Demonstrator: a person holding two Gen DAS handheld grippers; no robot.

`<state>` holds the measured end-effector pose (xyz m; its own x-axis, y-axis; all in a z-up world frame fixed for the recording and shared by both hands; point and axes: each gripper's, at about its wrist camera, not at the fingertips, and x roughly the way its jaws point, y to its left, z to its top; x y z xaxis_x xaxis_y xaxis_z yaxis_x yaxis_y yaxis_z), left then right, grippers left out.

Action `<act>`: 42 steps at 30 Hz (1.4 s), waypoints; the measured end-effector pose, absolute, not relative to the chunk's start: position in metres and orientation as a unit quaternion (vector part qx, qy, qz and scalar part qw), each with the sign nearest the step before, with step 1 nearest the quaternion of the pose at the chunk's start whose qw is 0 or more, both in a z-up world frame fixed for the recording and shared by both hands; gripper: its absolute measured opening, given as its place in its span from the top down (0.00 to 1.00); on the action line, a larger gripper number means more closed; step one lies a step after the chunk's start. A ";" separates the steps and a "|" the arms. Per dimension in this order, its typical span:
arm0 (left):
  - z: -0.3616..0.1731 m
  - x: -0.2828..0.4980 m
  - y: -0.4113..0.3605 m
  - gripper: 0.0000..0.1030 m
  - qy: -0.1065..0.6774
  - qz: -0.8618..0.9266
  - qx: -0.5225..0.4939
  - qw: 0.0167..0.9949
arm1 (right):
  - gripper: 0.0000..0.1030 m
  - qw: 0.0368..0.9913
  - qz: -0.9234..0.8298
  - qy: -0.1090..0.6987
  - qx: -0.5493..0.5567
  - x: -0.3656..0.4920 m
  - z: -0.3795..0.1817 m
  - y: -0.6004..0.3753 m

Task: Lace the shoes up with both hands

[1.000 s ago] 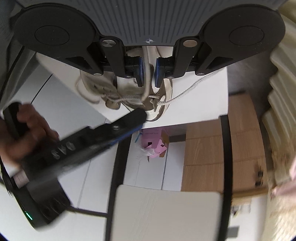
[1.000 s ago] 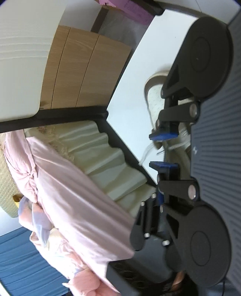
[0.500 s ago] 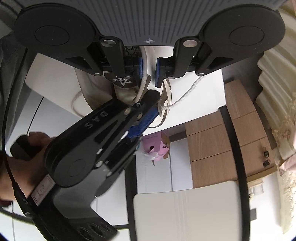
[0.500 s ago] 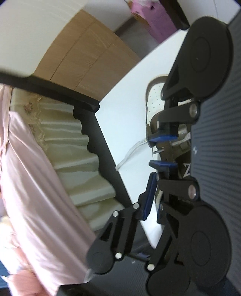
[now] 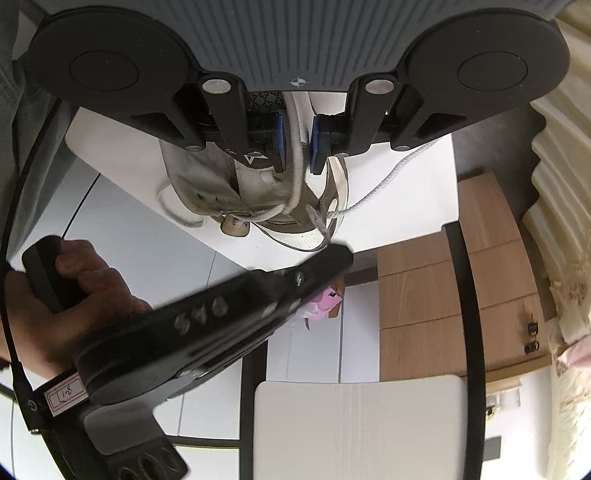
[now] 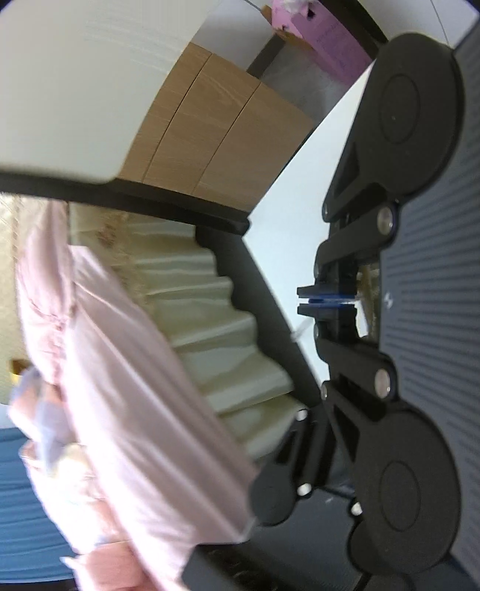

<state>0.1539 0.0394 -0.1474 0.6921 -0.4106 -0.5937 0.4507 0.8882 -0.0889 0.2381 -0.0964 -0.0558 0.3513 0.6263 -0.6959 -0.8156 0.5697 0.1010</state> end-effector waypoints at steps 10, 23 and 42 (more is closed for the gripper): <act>-0.149 0.156 0.040 0.85 0.322 -0.230 0.025 0.918 | 0.70 0.803 0.449 0.374 -0.115 0.235 -0.054 -0.107; -0.148 0.152 0.032 0.85 0.314 -0.231 0.060 0.919 | 0.91 0.806 0.408 0.385 -0.189 0.230 -0.076 -0.083; -0.152 0.151 0.028 0.85 0.313 -0.241 0.054 0.917 | 0.97 0.813 0.458 0.327 -0.147 0.237 -0.002 -0.010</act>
<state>0.1509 0.0282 -0.1521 0.6879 -0.4079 -0.6003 0.4755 0.8782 -0.0518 0.2372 -0.0098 -0.0019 0.3657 0.6491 -0.6670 -0.8415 0.5368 0.0611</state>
